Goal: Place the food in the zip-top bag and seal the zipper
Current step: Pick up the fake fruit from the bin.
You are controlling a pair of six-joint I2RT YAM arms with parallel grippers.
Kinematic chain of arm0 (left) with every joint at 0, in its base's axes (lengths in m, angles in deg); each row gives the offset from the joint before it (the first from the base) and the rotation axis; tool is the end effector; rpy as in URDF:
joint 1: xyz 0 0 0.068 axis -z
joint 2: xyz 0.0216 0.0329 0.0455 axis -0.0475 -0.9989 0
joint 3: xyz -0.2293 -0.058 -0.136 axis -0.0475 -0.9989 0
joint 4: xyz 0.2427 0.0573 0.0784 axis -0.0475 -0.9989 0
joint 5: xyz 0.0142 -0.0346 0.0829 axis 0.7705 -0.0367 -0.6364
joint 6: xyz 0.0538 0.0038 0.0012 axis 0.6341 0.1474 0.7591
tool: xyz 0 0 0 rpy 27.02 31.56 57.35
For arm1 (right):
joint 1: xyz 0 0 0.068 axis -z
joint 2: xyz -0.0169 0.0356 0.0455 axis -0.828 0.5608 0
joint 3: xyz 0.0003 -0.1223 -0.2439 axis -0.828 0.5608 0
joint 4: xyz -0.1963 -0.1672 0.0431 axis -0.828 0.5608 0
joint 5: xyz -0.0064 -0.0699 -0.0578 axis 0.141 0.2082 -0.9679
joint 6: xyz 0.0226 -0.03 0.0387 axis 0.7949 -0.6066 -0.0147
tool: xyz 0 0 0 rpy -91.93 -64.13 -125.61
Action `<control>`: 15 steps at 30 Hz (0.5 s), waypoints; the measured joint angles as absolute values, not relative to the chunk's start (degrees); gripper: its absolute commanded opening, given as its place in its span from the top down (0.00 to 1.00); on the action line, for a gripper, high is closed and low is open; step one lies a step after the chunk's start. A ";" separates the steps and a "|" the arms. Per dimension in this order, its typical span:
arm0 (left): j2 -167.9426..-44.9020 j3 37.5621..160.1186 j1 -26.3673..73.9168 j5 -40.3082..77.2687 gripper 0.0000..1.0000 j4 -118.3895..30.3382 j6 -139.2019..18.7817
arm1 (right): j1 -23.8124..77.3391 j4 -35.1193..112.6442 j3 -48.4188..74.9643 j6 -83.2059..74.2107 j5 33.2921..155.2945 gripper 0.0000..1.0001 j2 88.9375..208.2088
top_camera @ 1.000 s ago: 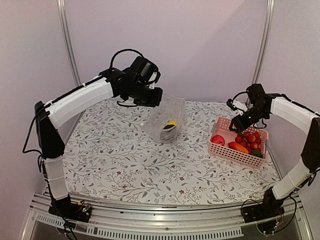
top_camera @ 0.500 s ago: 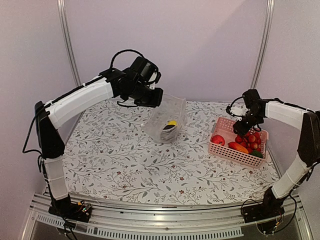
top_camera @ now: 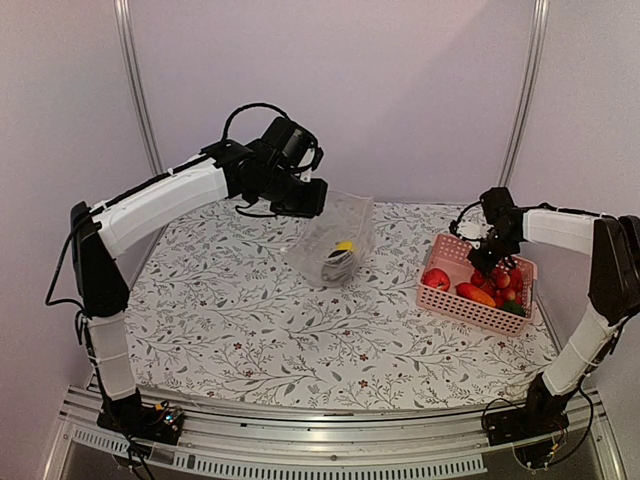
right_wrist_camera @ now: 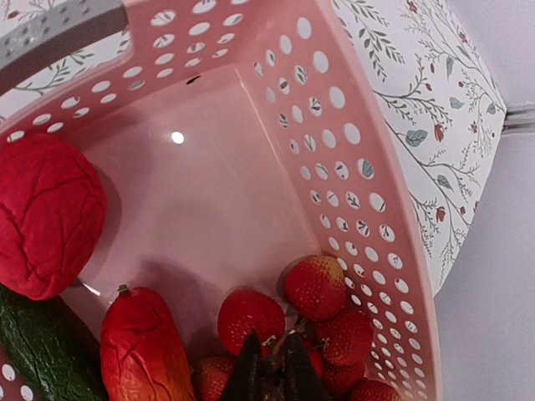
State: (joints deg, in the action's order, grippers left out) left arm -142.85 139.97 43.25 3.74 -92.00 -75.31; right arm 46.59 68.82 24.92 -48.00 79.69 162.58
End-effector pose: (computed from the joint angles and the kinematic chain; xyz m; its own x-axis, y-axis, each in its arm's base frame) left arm 0.3085 -0.3134 0.3483 -0.7303 0.1134 -0.6737 0.3698 0.8948 -0.2503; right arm 0.3322 0.0500 0.2050 -0.6352 -0.7049 -0.3157 -0.6026 0.7080 -0.3684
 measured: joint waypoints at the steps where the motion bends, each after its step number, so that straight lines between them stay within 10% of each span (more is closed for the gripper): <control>1: -142.78 139.79 43.25 3.85 1.00 -91.78 -75.39 | 46.59 68.30 24.88 -48.13 79.63 1.00 162.58; 15: -142.78 139.55 43.27 7.28 1.00 -89.92 -77.36 | 46.39 74.22 13.05 -44.65 83.17 1.00 153.84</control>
State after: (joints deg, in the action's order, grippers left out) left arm -142.78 139.55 43.27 7.28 -89.92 -77.36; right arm 46.39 74.22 13.05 -44.65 83.17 153.84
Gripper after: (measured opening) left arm 0.005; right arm 0.034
